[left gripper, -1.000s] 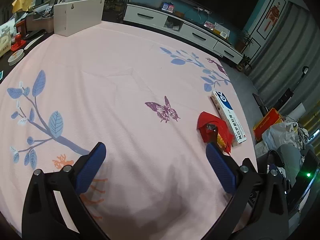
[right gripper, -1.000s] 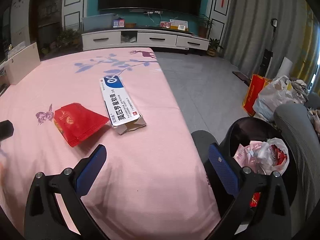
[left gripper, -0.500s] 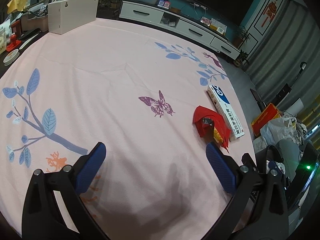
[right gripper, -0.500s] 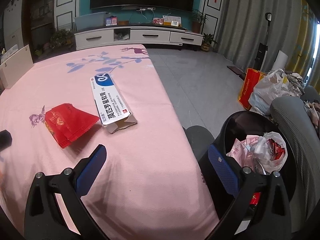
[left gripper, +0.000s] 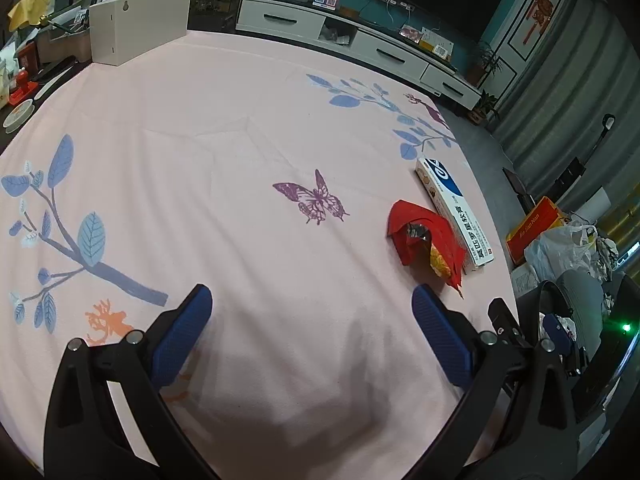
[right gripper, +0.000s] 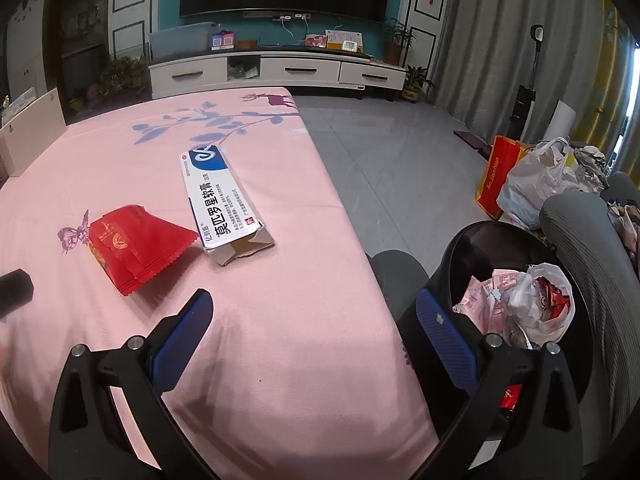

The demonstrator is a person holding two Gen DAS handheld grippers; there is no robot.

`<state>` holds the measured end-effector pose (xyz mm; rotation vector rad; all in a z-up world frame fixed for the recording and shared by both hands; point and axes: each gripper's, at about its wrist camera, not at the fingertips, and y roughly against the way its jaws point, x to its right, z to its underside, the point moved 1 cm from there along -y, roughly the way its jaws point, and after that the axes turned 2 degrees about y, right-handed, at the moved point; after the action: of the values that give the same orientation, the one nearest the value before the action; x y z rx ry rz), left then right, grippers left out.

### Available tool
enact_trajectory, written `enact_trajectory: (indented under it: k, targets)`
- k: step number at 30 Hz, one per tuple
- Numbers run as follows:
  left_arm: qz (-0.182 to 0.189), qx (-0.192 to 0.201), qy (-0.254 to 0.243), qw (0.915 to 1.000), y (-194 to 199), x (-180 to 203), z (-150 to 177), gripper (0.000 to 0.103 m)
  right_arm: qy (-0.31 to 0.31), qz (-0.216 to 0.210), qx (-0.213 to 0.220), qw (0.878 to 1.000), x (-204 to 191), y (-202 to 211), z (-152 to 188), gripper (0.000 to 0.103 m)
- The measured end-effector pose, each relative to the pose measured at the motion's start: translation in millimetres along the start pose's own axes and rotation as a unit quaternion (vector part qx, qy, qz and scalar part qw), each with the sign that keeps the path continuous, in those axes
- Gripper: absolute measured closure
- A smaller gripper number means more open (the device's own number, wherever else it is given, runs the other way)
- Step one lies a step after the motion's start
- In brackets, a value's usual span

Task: Collect trash
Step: 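Move both open tools back toward the red wrapper and ointment box, then grasp the red wrapper with the left tool while the right grasps the ointment box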

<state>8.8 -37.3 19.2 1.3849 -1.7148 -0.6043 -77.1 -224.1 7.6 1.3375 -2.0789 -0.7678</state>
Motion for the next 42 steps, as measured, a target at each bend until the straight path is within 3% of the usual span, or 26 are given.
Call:
enact_trajectory:
  k: [7,9,11,14,15,21,26,29,34,37,39,41,42]
  targets:
    - [-0.001,0.001,0.001,1.0000,0.0,0.6,0.0,0.003,-0.002,-0.011,0.000,1.000,0.4,1.5,-0.2,0.003]
    - [-0.001,0.000,0.000,1.0000,-0.4,0.7,-0.1,0.003,-0.003,-0.048,-0.010,0.999,1.5,7.0,-6.9,0.004]
    - [0.002,0.002,-0.004,1.0000,1.4,1.0,-2.7,0.003,-0.025,-0.088,0.007,0.996,9.3,20.4,-21.4,0.004]
    - [0.010,0.021,-0.010,0.9997,6.9,1.6,-10.3,0.003,-0.026,-0.112,0.039,0.993,15.9,36.2,-49.2,0.006]
    - [0.016,0.026,-0.011,0.9995,7.6,2.0,-13.1,0.003,-0.021,-0.120,0.039,0.992,16.0,37.5,-57.4,0.011]
    - [0.092,-0.004,-0.016,0.9956,-7.6,22.7,-24.7,0.003,-0.002,-0.202,-0.040,0.979,-4.3,-15.1,-96.9,0.037]
    - [0.107,-0.017,-0.034,0.9936,-27.6,45.2,-20.8,0.003,0.014,-0.229,-0.104,0.968,-30.9,-69.9,-89.7,0.043]
    - [0.107,-0.026,-0.044,0.9930,-41.1,53.6,-19.0,0.004,0.025,-0.232,-0.117,0.965,-35.5,-79.0,-81.7,0.050]
    - [0.123,-0.036,-0.034,0.9912,-53.2,54.0,-15.6,0.017,0.035,-0.259,-0.117,0.958,-39.4,-75.0,-79.7,0.058]
    - [0.117,-0.040,-0.037,0.9916,-57.8,53.9,-13.5,0.034,0.037,-0.281,-0.123,0.951,-41.7,-72.6,-77.6,0.059]
    - [0.117,-0.039,-0.036,0.9917,-58.9,52.9,-12.4,0.062,0.040,-0.289,-0.124,0.948,-43.9,-69.9,-76.2,0.059]
    - [0.138,-0.049,-0.024,0.9889,-60.7,49.6,-12.8,0.079,0.038,-0.297,-0.126,0.946,-44.9,-67.0,-74.2,0.059]
    - [0.142,-0.051,-0.020,0.9883,-61.2,48.8,-12.6,0.081,0.037,-0.298,-0.126,0.945,-44.9,-66.0,-73.4,0.059]
